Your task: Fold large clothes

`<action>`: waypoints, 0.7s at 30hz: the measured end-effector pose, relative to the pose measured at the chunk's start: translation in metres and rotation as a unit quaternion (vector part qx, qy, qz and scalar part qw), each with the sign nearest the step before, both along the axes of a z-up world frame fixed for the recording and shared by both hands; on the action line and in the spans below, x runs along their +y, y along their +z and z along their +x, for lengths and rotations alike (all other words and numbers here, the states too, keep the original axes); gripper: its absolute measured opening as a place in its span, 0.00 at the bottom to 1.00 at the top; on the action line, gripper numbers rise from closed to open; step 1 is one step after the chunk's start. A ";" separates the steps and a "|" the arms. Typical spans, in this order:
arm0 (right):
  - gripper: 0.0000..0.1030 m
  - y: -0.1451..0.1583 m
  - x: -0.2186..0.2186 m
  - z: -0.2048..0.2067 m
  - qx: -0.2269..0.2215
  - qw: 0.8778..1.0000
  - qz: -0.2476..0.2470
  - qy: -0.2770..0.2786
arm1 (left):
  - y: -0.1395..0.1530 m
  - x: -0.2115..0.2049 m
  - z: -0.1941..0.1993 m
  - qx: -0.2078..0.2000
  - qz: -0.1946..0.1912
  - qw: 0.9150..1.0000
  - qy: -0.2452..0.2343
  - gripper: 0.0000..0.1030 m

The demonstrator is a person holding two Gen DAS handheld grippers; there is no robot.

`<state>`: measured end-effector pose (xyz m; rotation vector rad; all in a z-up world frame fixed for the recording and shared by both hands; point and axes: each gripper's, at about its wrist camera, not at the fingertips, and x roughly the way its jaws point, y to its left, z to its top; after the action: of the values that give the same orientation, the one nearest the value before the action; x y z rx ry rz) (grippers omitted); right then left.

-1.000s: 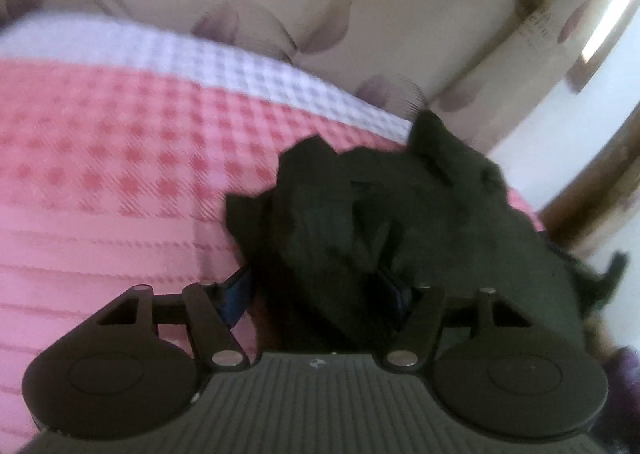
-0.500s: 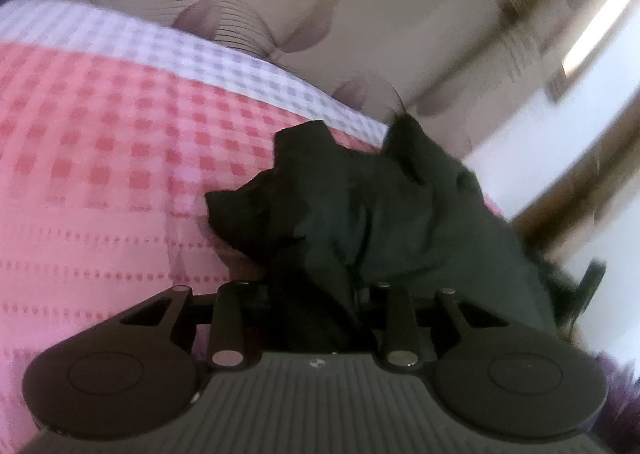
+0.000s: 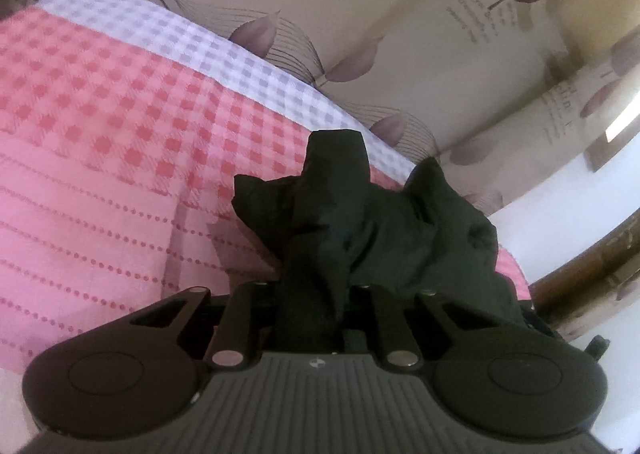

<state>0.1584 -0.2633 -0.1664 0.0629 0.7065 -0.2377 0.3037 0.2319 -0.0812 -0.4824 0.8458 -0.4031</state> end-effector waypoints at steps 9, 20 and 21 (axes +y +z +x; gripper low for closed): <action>0.97 0.015 0.015 -0.020 -0.028 0.999 0.022 0.031 | -0.010 0.015 0.010 0.002 0.007 0.998 -0.069 0.40; 0.97 0.040 0.032 -0.043 -0.073 0.994 0.065 0.056 | -0.033 0.021 0.008 -0.002 0.002 0.991 -0.131 0.26; 0.97 0.045 0.037 -0.048 -0.082 0.992 0.071 0.063 | -0.029 0.016 0.003 -0.009 0.010 0.992 -0.124 0.23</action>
<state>0.1108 -0.2267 -0.1210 0.1707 0.5595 -0.0608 0.3069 0.2480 -0.1105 -0.3547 0.8946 -0.6250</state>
